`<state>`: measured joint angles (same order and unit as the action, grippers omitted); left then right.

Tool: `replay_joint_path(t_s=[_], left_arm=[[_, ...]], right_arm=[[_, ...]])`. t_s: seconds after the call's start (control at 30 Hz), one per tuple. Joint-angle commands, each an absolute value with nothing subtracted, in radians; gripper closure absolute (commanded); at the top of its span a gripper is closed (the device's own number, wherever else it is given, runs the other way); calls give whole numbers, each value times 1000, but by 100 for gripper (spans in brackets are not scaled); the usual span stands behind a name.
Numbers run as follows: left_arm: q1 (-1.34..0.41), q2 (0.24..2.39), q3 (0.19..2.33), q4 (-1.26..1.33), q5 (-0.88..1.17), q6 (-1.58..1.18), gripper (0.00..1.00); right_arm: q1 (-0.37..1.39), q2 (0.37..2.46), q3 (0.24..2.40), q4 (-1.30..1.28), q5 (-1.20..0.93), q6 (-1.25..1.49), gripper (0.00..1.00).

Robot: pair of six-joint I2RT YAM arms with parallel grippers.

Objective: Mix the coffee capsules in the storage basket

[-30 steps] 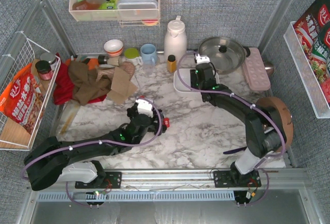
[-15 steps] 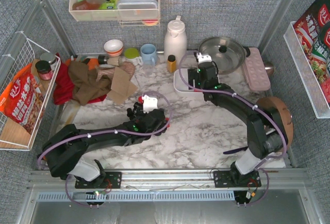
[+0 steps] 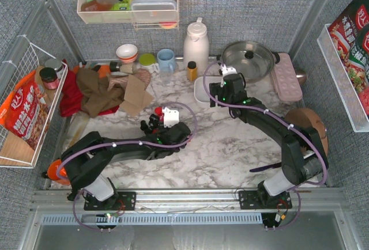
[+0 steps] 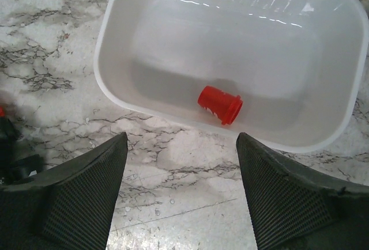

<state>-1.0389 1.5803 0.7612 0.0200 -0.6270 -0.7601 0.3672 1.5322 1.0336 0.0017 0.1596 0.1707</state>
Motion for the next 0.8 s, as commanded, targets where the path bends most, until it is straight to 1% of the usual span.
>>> replay_joint_path(t_s=[0.0,0.07,0.13,0.27,0.4,0.6,0.77], left_arm=[[-1040,1621,779,11,-622,-771,41],[-1040,1630,782,3,-619,-778,49],[-1041,1629,787,-13,-619,-784,52],[-1040,1608,797,-82,-630,-803,50],[-1042,1529,768,-107,-630,-825,49],[-1045,1401,690,-84,-552,-823,46],[-1043,1406,643,-47,-488,-802,45]], right_arm=[[371,1525,1029,-6,128,178,19],[371,1523,1029,-12,126,177,19],[371,1520,1032,-19,125,174,19],[374,1514,1040,-32,114,172,19],[376,1513,1044,-40,103,170,19],[382,1522,1051,-52,90,168,19],[383,1528,1058,-62,87,162,19]])
